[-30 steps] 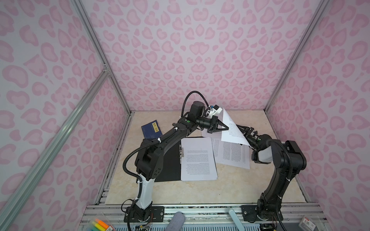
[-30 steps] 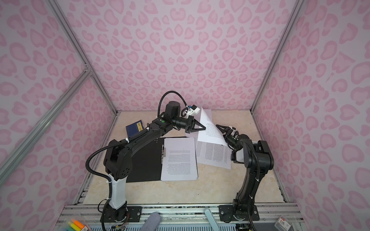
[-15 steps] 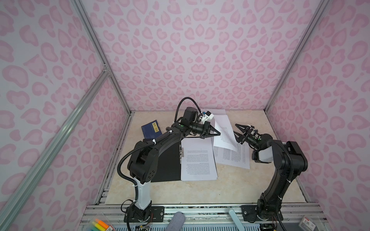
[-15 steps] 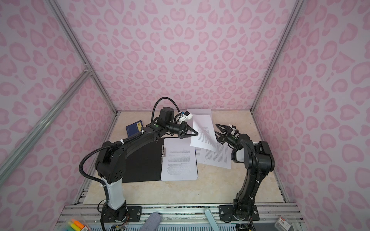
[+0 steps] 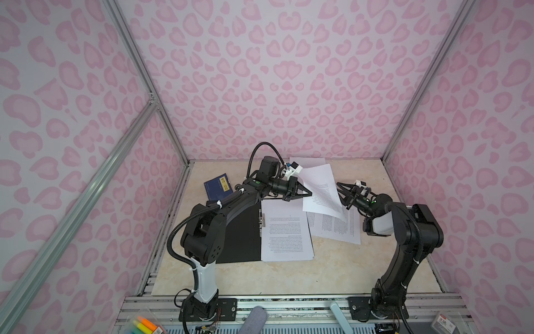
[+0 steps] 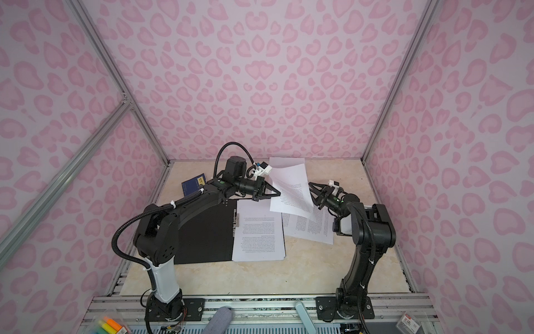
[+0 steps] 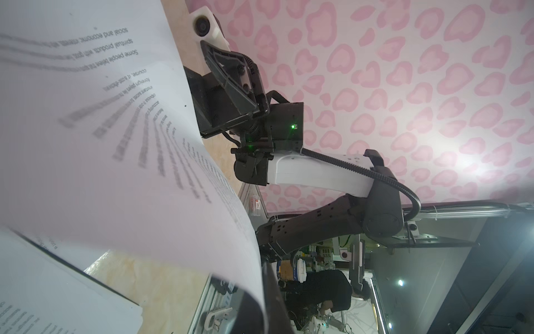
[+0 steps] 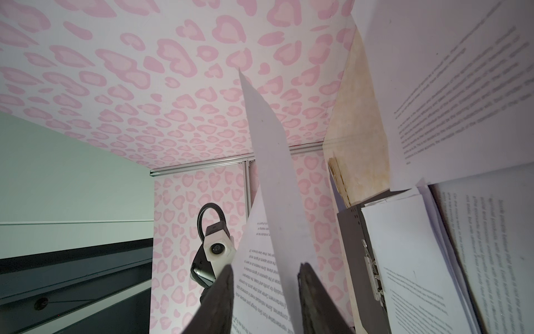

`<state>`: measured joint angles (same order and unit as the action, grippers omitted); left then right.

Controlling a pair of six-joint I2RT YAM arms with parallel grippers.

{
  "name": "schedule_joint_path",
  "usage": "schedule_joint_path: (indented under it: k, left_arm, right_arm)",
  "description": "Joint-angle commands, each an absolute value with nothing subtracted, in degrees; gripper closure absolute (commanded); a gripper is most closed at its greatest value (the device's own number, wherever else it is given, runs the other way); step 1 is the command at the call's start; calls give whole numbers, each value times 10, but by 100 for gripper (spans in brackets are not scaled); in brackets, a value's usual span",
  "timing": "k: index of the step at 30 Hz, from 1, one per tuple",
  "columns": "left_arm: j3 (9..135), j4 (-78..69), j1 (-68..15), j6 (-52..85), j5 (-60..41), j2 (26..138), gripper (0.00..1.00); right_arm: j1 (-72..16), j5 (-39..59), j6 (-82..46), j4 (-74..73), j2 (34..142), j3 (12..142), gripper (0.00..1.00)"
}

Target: Put the files into the folder

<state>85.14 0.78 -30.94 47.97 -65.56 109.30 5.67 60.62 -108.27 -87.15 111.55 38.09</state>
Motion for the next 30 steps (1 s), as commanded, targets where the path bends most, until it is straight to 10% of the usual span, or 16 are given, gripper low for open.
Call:
schedule_joint_path:
  k: [1,16,30]
  left_arm:
    - [848,-1,-309,469,-663,1079,97]
    - [846,-1,-309,466,-667,1071,97]
    - [824,11,-303,448,-651,1060,88]
  right_arm:
    - [50,622,-1047,-878,1121,383,61]
    - [33,635,-767,-518,1033,403,72]
    - [32,643,-800,-572,1035,393,100]
